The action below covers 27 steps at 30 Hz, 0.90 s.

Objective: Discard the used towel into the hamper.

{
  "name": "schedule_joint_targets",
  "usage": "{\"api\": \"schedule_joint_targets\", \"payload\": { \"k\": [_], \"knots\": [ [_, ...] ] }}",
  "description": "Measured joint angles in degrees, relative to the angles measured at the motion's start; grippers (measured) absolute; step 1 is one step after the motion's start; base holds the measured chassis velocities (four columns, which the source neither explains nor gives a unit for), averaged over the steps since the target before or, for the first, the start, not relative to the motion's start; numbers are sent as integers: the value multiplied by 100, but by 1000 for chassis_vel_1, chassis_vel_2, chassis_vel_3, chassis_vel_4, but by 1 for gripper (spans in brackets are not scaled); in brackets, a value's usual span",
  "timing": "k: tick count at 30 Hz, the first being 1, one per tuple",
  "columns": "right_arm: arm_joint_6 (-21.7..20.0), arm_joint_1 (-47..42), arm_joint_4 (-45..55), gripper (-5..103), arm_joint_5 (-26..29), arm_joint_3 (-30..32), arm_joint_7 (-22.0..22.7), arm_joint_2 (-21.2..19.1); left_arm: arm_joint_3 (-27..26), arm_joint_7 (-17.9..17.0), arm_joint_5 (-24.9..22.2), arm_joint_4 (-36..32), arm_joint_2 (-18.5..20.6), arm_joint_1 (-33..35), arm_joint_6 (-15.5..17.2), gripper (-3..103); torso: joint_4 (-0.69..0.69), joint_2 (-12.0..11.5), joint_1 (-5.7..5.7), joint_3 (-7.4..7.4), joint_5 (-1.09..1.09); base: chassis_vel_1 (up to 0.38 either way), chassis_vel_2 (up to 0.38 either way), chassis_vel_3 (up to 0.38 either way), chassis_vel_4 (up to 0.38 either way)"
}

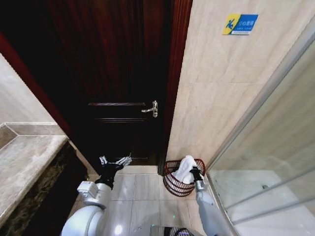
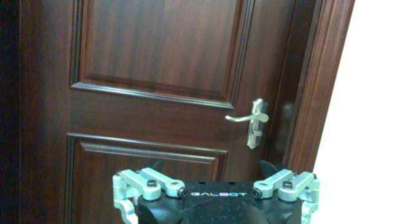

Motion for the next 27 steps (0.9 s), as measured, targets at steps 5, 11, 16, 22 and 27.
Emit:
{"api": "schedule_joint_targets", "payload": {
  "k": [5,11,16,22,27],
  "knots": [
    [33,90,-291,7,-61,0,6,-31,0,0,0,0,0,0,0,100,-1,0,0,0,0,-16,20,18,-14],
    [150,281,-842,7,-212,13,-37,-87,0,0,0,0,0,0,0,100,0,0,-1,0,0,0,0,0,0],
    [62,280,-797,7,-210,17,-19,-76,0,0,0,0,0,0,0,100,0,1,-3,-1,0,-36,41,38,-33],
    [14,181,-821,7,-183,0,64,-104,0,0,0,0,0,0,0,100,-1,-1,3,1,0,-97,96,113,-107],
    [32,284,-1240,7,-112,-4,53,-166,0,0,0,0,0,0,0,100,0,-1,2,1,1,-39,49,32,-52]
  ]
}}
